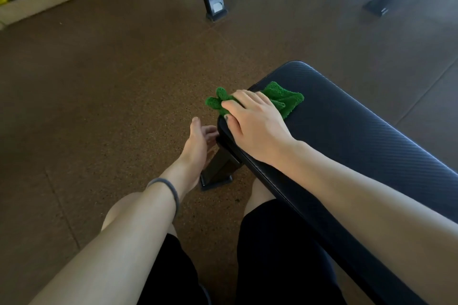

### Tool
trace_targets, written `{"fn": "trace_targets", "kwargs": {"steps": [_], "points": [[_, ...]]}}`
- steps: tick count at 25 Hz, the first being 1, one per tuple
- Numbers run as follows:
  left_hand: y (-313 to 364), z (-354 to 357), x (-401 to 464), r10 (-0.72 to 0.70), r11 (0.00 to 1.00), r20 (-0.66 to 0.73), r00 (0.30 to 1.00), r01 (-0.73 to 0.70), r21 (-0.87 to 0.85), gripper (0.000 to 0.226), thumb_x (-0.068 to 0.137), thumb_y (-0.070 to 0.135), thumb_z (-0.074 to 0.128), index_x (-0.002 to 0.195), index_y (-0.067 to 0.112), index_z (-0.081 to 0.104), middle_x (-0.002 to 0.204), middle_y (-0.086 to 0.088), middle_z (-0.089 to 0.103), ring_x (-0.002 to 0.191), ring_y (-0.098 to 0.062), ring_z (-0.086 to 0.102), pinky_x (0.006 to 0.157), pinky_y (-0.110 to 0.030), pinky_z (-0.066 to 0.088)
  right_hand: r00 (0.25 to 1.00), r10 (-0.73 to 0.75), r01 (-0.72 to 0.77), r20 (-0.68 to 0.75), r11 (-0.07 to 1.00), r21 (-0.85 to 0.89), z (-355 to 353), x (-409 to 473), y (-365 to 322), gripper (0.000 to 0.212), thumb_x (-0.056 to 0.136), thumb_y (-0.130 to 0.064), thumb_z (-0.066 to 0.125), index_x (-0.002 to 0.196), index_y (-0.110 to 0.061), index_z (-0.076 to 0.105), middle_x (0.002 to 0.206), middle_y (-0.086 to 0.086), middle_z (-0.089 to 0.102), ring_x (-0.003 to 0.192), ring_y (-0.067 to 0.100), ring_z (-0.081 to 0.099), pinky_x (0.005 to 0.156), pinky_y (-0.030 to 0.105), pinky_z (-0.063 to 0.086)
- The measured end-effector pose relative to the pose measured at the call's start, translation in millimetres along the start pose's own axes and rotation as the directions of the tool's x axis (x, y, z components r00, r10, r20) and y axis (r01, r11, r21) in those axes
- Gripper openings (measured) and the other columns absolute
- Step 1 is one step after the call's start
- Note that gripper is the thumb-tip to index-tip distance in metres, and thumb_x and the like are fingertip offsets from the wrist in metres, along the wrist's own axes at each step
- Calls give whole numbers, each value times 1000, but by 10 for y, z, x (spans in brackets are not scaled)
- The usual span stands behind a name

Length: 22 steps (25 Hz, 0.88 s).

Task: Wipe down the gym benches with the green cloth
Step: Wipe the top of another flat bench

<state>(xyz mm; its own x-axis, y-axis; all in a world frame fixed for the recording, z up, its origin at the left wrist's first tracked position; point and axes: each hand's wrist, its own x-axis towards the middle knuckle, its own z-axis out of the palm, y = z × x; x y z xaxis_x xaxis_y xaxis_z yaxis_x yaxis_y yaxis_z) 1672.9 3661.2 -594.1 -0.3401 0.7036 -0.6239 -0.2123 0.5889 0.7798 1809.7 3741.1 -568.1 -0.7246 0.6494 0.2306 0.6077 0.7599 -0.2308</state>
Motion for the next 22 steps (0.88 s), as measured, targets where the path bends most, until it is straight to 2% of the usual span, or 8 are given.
{"fn": "trace_targets", "kwargs": {"steps": [6, 9, 11, 13, 16, 18, 20, 22], "points": [[67, -15, -18, -45, 998, 17, 999, 46, -41, 72, 107, 58, 9, 150, 13, 47, 148, -6, 55, 142, -20, 45, 119, -37, 29, 986, 140, -122, 86, 975, -184, 118, 595, -48, 37, 105, -31, 38, 108, -16, 72, 108, 5, 70, 104, 30, 62, 99, 43, 41], [180, -149, -129, -123, 978, 47, 991, 129, -165, 75, 105, 63, 13, 147, 14, 50, 134, -11, 66, 126, -23, 62, 106, -38, 47, 979, 3, 35, 202, 982, -184, 156, 356, -395, 26, 99, -29, 49, 104, -19, 72, 105, 2, 69, 103, 27, 61, 99, 42, 40], [345, -301, -369, -167, 960, 38, 985, 171, -220, 72, 106, 61, 17, 149, 12, 48, 135, -13, 66, 123, -25, 64, 107, -43, 49, 951, -119, 155, 286, 982, -105, 26, 166, -515, 19, 97, -27, 55, 100, -19, 72, 99, 1, 68, 99, 27, 61, 96, 42, 42], [508, -456, -705, -204, 965, -5, 979, 200, -172, 62, 108, 55, 24, 153, 16, 42, 144, -11, 58, 133, -25, 55, 117, -48, 38, 937, 14, -71, 349, 986, 152, -246, 239, -654, 23, 103, -26, 49, 100, -18, 70, 97, 0, 67, 95, 26, 62, 87, 40, 47], [842, -765, -1294, -203, 976, 38, 978, 206, -68, 60, 102, 55, 44, 153, 24, 40, 144, -6, 54, 134, -23, 52, 119, -52, 34, 657, 428, -751, 620, 440, 492, -777, 528, -1020, 35, 108, -43, 39, 108, -18, 64, 97, 0, 66, 87, 19, 64, 72, 34, 50], [1161, -934, -1707, -185, 982, 94, 978, 188, -20, 71, 89, 60, 62, 147, 24, 41, 139, -3, 57, 126, -20, 58, 112, -46, 43, 440, 413, -887, 797, 63, 457, -1157, 670, -1307, 55, 101, -62, 40, 122, -16, 61, 111, 6, 69, 101, 23, 67, 95, 39, 54], [1541, -1070, -2143, -139, 986, 40, 989, 135, 100, 64, 88, 46, 73, 137, 24, 39, 126, 2, 58, 112, -14, 61, 94, -32, 51, 340, 312, -918, 887, -94, 385, -1634, 741, -1629, 73, 95, -72, 42, 136, -14, 57, 123, 8, 69, 111, 27, 67, 104, 47, 53], [1925, -1236, -2589, -61, 950, -54, 997, 75, 302, 38, 95, 33, 69, 121, 25, 42, 119, -2, 57, 100, -11, 59, 70, -23, 46, 337, 205, -934, 919, -53, 354, -2203, 804, -1966, 72, 95, -72, 47, 135, -13, 57, 125, 9, 69, 112, 26, 68, 103, 46, 53]]}}
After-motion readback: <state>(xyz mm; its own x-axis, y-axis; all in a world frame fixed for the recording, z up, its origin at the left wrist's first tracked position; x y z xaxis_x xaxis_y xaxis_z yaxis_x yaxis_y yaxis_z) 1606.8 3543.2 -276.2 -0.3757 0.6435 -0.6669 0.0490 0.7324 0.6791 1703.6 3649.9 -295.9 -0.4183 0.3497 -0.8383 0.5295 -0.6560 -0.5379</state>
